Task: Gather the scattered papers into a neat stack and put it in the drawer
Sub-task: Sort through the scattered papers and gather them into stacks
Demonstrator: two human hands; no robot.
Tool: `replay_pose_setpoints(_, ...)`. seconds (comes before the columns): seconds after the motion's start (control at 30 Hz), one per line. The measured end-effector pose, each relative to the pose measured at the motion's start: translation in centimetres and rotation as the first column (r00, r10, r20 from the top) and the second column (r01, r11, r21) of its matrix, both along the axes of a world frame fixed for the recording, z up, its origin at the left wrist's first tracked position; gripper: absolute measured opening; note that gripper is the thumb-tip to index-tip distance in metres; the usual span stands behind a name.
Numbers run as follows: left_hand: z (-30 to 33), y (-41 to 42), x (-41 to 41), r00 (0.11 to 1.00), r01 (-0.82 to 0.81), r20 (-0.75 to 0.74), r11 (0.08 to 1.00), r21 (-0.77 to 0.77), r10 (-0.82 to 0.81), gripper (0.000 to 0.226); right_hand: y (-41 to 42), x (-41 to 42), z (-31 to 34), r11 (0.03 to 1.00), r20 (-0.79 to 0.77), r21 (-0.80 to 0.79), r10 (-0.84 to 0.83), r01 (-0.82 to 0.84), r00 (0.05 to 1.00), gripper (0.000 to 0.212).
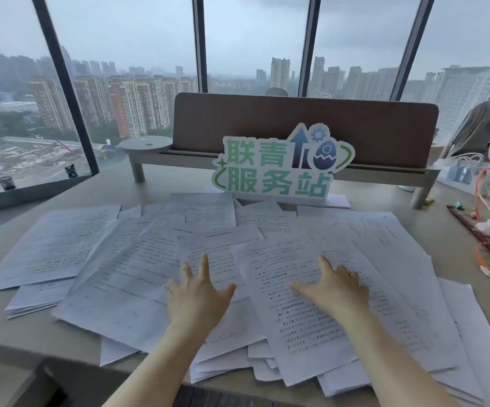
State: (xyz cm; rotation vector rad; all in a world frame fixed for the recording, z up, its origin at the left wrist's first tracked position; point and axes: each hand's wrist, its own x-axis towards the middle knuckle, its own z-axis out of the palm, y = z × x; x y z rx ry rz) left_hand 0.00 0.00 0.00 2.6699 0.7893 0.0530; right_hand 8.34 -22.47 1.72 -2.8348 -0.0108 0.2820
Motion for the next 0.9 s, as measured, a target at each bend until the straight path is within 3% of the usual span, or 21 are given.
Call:
replay_pose_setpoints(0.27,0.6,0.0,0.0,0.971,0.025,0.234,0.946,-0.324,0.055,0.086,-0.4,0.0,-0.5,0.999,0.032,-0.025,-0.025,0.026,0.999,0.115)
replay_pose_setpoints(0.37,0.6,-0.5,0.3,0.934,0.051,0.335,0.878,-0.476,0.127,0.092,-0.3,0.0,-0.6,0.999,0.051,0.002,-0.035,0.035,0.998,0.109)
replay_pose_setpoints(0.5,0.6,-1.5,0.9,0.912,0.087,0.350,0.733,-0.675,0.214,0.095,0.4,-0.1,-0.6,0.988,0.065,0.150,-0.037,0.027,0.997,0.097)
replay_pose_setpoints(0.67,0.9,-2.5,1.5,0.918,0.114,0.330,0.653,-0.748,0.218,0.093,1.5,-0.3,-0.3,0.969,0.033,0.248,0.010,-0.017,0.999,0.081)
replay_pose_setpoints(0.77,0.7,-2.5,1.6,0.916,0.124,0.340,0.655,-0.745,0.214,0.091,0.9,0.2,-0.3,0.939,0.011,0.343,0.012,-0.014,1.000,0.068)
replay_pose_setpoints(0.9,0.8,-1.9,1.1,0.887,0.180,0.417,0.684,-0.707,0.198,0.089,-1.6,0.9,0.1,0.971,0.088,0.214,-0.129,0.108,0.988,0.069)
